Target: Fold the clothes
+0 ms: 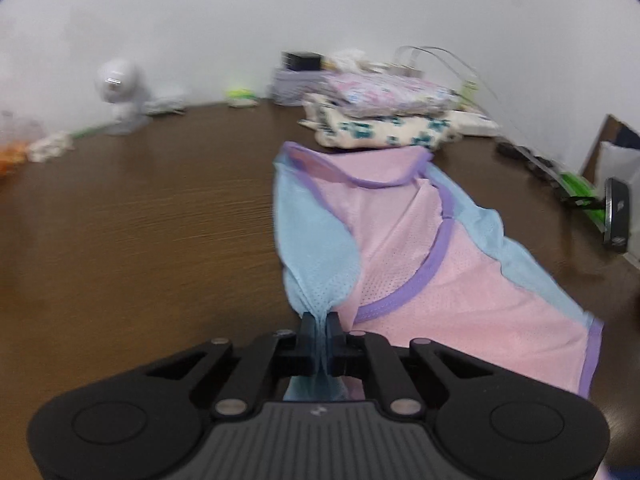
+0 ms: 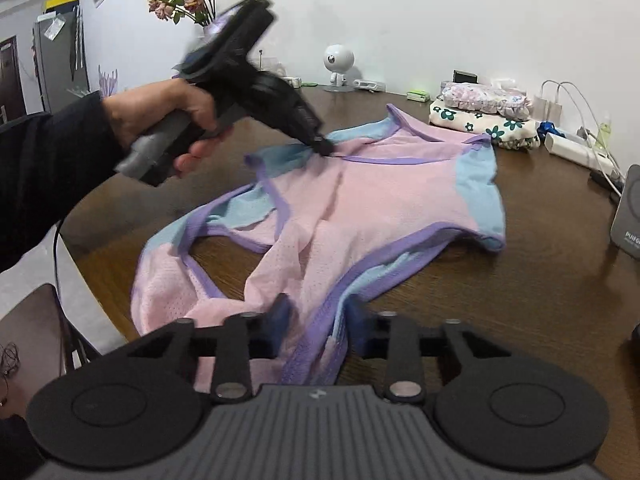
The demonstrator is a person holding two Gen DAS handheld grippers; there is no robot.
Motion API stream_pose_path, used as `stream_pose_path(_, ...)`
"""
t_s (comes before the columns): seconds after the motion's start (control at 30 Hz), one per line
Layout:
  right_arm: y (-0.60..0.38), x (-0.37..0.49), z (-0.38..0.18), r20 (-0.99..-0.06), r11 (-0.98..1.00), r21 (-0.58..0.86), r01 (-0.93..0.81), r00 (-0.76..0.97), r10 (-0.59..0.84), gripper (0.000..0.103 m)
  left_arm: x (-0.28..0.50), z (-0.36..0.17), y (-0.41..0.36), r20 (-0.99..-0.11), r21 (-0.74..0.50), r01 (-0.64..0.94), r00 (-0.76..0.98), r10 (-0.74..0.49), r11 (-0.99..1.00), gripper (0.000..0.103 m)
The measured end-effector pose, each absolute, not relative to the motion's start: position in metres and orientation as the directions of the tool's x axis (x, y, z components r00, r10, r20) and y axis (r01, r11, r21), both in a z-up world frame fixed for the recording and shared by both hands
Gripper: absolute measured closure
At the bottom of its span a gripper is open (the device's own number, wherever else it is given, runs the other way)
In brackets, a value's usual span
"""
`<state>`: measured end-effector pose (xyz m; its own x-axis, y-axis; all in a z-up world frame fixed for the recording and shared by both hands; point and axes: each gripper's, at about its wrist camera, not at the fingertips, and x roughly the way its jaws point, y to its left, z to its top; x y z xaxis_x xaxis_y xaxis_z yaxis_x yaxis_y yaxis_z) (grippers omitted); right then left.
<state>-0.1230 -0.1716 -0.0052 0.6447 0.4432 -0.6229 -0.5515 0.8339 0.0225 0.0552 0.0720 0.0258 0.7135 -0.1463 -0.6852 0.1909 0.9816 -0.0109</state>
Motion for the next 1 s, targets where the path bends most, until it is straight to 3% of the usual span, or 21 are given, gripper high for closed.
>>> stream_pose_path(0.13,-0.195,-0.106,-0.001,-0.632,0.884,-0.019,-0.467,0.691,0.352,0.092,-0.001,0.038,0.124,-0.624,-0.145,0.037,0.773,-0.12,0.989,0.097)
stream_pose_path(0.23,-0.217,-0.098,0.005,-0.596,0.874,0.095,-0.477,0.676,0.434,0.089,-0.019,0.034,0.147,-0.653,-0.17,-0.061,0.754,-0.066,0.984,0.081)
stream_pose_path(0.3,-0.23,-0.099,0.012,-0.556,0.835,0.165,-0.525,0.649,0.518,0.083,-0.035,0.035,0.151,-0.658,-0.113,-0.112,0.753,0.01,0.987,0.078)
stream_pose_path(0.33,-0.234,-0.104,0.015,-0.545,0.816,0.164,-0.554,0.639,0.543,0.073,-0.046,0.039,0.152,-0.649,-0.119,-0.106,0.761,0.004,0.987,0.075)
stream_pose_path(0.4,-0.237,-0.114,0.015,-0.549,0.788,0.137,-0.601,0.615,0.565,0.06,-0.073,0.049,0.137,-0.618,-0.192,0.027,0.774,-0.142,0.981,0.068)
stream_pose_path(0.47,-0.236,-0.122,0.011,-0.572,0.772,0.135,-0.622,0.587,0.573,0.059,-0.099,0.059,0.119,-0.574,-0.263,0.172,0.763,-0.297,0.949,0.055)
stream_pose_path(0.5,-0.234,-0.124,0.007,-0.582,0.769,0.141,-0.624,0.576,0.574,0.064,-0.11,0.061,0.104,-0.559,-0.267,0.274,0.737,-0.38,0.924,0.053)
stream_pose_path(0.57,-0.228,-0.123,0.0,-0.591,0.783,0.16,-0.6,0.577,0.563,0.084,-0.132,0.06,0.069,-0.538,-0.243,0.474,0.66,-0.524,0.846,0.047)
stream_pose_path(0.63,-0.226,-0.118,-0.004,-0.568,0.797,0.199,-0.57,0.596,0.568,0.096,-0.146,0.05,0.035,-0.556,-0.2,0.6,0.581,-0.594,0.774,0.04)
stream_pose_path(0.73,-0.232,-0.106,-0.001,-0.503,0.788,0.325,-0.522,0.61,0.612,0.1,-0.164,0.028,-0.004,-0.615,-0.08,0.661,0.556,-0.559,0.746,0.038)
stream_pose_path(0.83,-0.239,-0.096,0.014,-0.447,0.773,0.388,-0.502,0.63,0.635,0.1,-0.173,0.006,-0.026,-0.654,0.076,0.633,0.615,-0.44,0.771,0.038)
stream_pose_path(0.93,-0.245,-0.092,0.029,-0.407,0.766,0.408,-0.496,0.652,0.639,0.1,-0.171,-0.003,-0.023,-0.647,0.093,0.59,0.648,-0.401,0.802,0.04)
stream_pose_path(1.0,-0.25,-0.09,0.036,-0.38,0.762,0.431,-0.483,0.669,0.639,0.101,-0.162,-0.004,-0.016,-0.645,0.038,0.591,0.63,-0.432,0.806,0.05)
